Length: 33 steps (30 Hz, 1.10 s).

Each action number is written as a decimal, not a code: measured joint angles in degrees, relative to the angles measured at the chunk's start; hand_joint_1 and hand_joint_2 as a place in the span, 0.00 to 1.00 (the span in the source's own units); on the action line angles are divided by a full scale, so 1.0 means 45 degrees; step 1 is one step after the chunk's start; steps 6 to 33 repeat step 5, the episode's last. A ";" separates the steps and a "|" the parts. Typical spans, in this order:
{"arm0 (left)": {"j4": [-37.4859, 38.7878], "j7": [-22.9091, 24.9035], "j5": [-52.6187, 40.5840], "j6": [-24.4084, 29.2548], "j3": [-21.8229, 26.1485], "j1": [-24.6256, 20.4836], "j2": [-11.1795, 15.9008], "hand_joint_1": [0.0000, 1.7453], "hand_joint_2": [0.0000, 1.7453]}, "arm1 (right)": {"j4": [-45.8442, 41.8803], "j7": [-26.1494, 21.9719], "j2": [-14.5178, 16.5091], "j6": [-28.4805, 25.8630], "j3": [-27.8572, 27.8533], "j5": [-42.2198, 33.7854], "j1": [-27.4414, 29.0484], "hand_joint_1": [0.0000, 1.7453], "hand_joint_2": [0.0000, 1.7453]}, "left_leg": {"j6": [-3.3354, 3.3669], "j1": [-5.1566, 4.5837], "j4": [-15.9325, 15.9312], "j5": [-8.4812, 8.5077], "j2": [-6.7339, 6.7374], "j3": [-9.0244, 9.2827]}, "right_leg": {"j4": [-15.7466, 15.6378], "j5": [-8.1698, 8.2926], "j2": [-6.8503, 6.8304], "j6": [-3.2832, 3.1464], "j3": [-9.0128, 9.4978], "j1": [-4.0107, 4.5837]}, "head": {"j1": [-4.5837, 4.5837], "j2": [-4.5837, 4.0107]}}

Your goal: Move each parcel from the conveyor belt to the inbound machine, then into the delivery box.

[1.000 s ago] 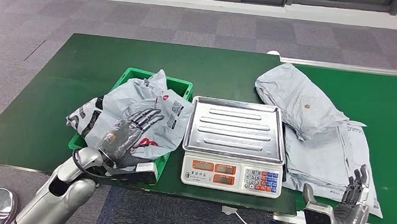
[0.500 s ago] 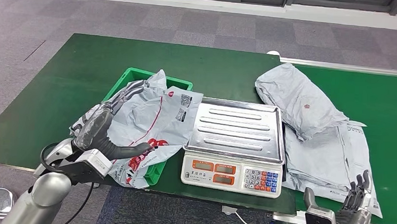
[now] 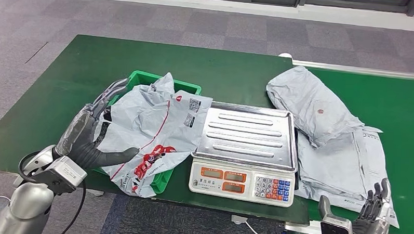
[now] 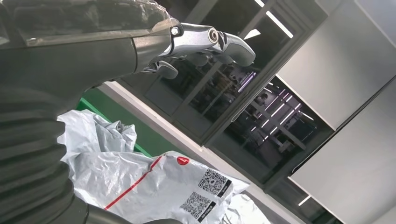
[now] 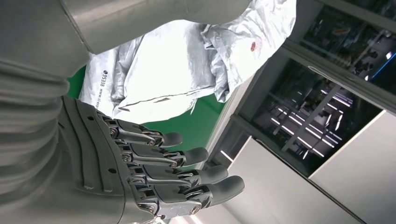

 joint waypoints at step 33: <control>-0.0083 -0.0087 0.0045 -0.0045 0.0111 0.0137 0.0000 0.00 1.00 | 0.0002 0.0002 -0.0002 -0.0012 0.0000 0.0000 -0.0003 0.00 1.00 | 0.0000 0.0000 0.0000 0.0000 0.0001 0.0000 | 0.0000 0.0000 0.0001 -0.0001 0.0001 0.0000 | 0.0000 0.0000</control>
